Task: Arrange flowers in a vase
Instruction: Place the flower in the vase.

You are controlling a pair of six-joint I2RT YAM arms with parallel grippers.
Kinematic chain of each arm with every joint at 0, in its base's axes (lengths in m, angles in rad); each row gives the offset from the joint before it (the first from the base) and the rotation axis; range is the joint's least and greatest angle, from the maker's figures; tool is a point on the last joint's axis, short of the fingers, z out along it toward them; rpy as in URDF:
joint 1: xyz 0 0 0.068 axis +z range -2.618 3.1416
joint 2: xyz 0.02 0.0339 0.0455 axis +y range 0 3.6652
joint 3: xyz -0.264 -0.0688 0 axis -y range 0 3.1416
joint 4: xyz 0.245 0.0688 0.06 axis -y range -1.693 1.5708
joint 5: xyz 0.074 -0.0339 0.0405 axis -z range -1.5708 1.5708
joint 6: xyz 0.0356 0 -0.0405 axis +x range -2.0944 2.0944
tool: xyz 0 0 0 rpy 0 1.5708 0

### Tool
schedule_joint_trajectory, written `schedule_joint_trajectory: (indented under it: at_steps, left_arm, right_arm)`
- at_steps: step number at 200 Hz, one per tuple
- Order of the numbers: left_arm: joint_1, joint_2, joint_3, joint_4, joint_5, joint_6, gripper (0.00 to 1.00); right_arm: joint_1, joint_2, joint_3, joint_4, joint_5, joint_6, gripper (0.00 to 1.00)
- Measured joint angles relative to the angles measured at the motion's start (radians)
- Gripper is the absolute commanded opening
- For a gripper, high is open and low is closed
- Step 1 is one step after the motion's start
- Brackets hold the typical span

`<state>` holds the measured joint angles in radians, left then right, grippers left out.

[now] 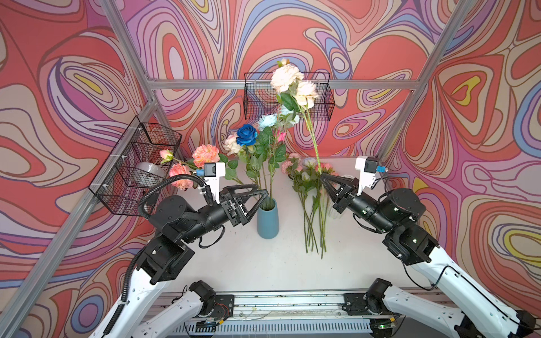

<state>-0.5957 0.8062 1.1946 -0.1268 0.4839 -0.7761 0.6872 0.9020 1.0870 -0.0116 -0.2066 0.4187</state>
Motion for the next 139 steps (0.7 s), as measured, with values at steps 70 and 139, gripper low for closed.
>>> schedule_joint_trajectory:
  at_steps: [70, 139]
  left_arm:
    - [-0.008, 0.140, 0.089, 0.027, 0.035, 0.061, 0.79]
    - [-0.021, 0.156, 0.145, -0.046, 0.008, 0.163, 0.29]
  right_arm:
    - [0.162, 0.127, 0.047, 0.080, -0.109, 0.012, 0.00]
    - [0.239, 0.206, 0.063, 0.094, -0.124, 0.013, 0.00]
